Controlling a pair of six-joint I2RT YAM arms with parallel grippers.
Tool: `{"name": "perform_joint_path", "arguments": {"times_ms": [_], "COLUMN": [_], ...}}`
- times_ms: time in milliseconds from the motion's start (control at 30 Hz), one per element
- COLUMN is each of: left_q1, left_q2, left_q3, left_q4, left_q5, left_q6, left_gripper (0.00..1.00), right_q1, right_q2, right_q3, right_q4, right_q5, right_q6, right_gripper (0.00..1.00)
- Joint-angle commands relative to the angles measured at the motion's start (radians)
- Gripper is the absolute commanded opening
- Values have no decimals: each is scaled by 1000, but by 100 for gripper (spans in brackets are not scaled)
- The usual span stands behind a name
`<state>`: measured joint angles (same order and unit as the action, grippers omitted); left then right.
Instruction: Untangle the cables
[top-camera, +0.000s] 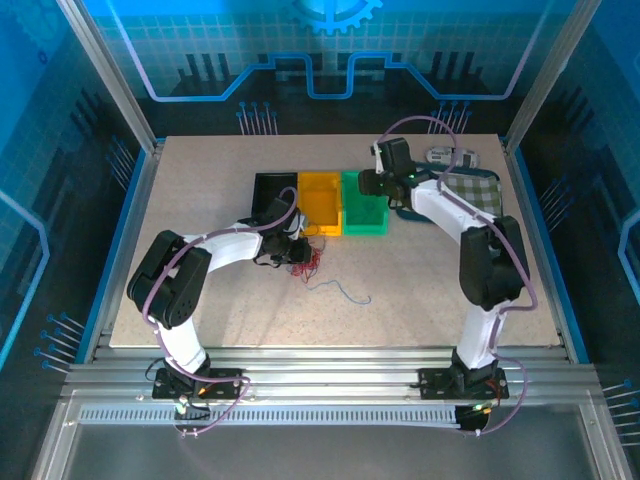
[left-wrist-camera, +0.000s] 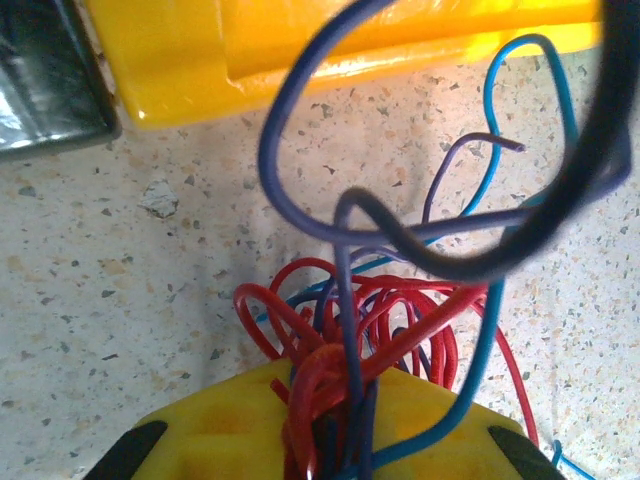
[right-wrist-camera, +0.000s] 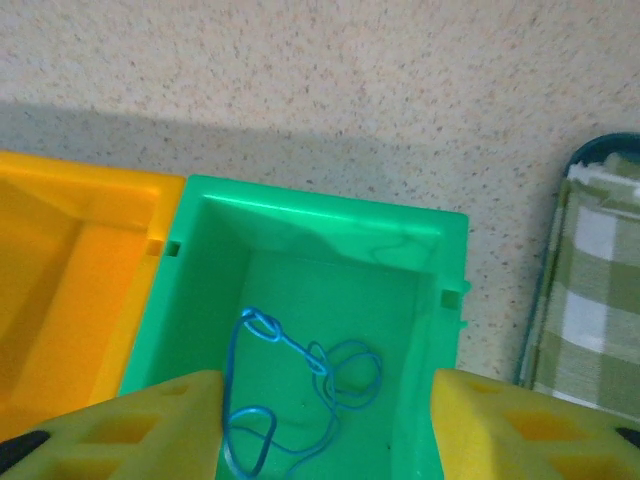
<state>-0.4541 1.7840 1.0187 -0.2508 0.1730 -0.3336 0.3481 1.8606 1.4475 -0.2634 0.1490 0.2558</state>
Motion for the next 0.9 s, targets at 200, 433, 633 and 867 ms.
{"name": "perform_joint_path", "arguments": {"times_ms": [200, 433, 633, 867], "left_q1": [38, 66, 74, 81], "left_q2": [17, 50, 100, 78], "left_q3": [38, 75, 156, 156], "left_q4": [-9, -30, -140, -211], "left_q5": [83, 176, 280, 287], "left_q6": [-13, -12, -20, -82], "left_gripper": [0, 0, 0, 0], "right_q1": [167, 384, 412, 415], "right_q2": [-288, -269, -170, -75], "right_q3": [-316, -387, -327, -317], "right_q4": [48, -28, -71, -83], "right_q5": [-339, -396, -405, -461], "right_q6": [-129, -254, -328, -358], "right_gripper": [56, 56, 56, 57]}}
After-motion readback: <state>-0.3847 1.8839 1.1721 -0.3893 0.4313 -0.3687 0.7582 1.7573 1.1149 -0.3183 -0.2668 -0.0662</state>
